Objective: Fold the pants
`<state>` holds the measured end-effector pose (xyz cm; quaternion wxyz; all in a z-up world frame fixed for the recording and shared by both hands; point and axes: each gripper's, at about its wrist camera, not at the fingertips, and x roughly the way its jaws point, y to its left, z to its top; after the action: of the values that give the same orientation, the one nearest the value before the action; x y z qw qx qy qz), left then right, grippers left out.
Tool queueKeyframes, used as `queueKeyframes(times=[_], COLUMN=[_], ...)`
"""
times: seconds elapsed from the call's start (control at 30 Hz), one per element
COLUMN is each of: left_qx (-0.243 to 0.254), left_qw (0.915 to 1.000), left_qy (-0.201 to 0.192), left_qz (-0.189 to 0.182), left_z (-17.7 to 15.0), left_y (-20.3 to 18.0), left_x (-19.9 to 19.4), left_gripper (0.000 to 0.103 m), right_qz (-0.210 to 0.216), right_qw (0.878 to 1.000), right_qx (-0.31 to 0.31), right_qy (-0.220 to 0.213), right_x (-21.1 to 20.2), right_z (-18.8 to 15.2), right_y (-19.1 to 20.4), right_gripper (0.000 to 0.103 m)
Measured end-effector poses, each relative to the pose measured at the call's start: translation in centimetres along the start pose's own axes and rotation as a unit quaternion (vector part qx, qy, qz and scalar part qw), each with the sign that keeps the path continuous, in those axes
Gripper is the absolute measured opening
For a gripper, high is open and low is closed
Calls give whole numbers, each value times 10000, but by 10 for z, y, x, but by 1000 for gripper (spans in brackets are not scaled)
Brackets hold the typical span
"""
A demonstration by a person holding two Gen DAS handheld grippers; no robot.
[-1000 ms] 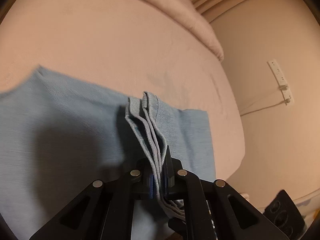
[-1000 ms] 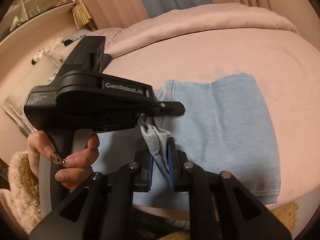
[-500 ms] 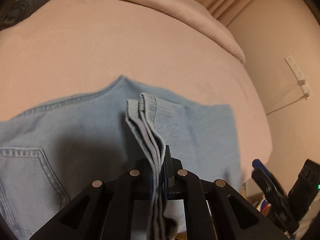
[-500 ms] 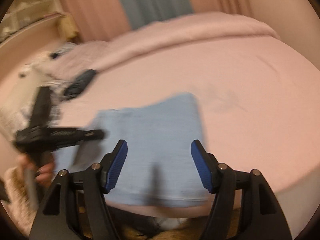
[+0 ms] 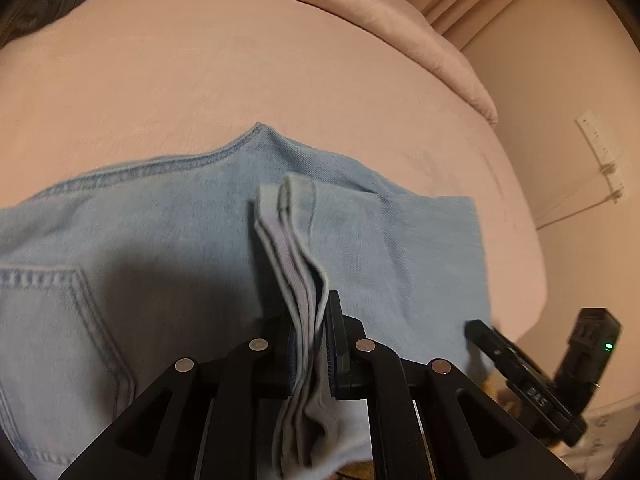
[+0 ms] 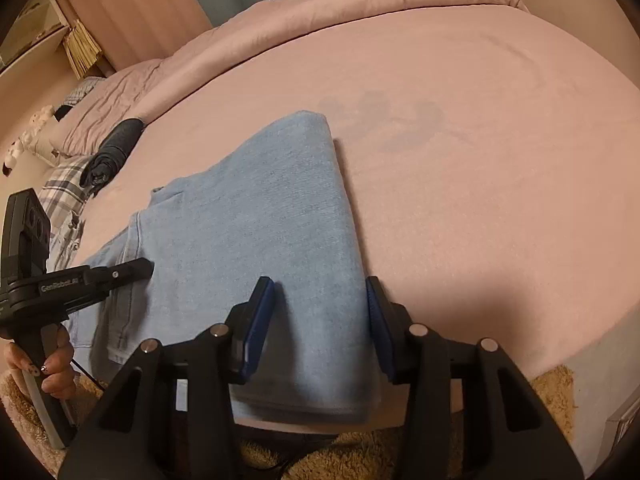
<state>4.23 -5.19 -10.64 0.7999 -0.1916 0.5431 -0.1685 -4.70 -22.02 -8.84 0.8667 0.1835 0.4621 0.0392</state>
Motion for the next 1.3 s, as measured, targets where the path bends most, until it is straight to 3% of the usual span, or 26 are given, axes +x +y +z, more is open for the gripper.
queueKeyframes(times=[0.07,0.3,0.43,0.5,0.77,0.9,0.97,1.3], left_qx=[11,15,165,206,222,-30,-13,607], left_qw=[9999,9997,9996,9992,9992,9998,9995,9959], left_qy=[109,175,8,-21,-8,183,61,-641], left_qz=[58,-181,240,333,318,-83,-299,169], left_z=[-8,-34,-38,-40,-35,-29,-23,11], left_y=[0,-1,-8,-9,-5,-1,-3,-25], left_x=[-2,-4,-3,-4,5,-5,-15,-30], left_gripper=[20,25,16,16,18,18,18,19], right_qz=[198,288,34,128,-235,-200,-178,-229], right_qw=[9996,9994,9999,9997,9997,9997,9998,9997], right_qx=[183,150,141,147,-107,-106,-77,-71], right_qy=[32,133,9,-163,-46,-50,-41,-5], right_x=[-6,-9,-13,-23,-9,-12,-12,-11], right_z=[-2,-21,-22,-23,-30,-30,-29,-28], right_y=[-5,-7,-8,-9,-6,-10,-12,-13], right_gripper=[48,48,25,20,21,21,20,20])
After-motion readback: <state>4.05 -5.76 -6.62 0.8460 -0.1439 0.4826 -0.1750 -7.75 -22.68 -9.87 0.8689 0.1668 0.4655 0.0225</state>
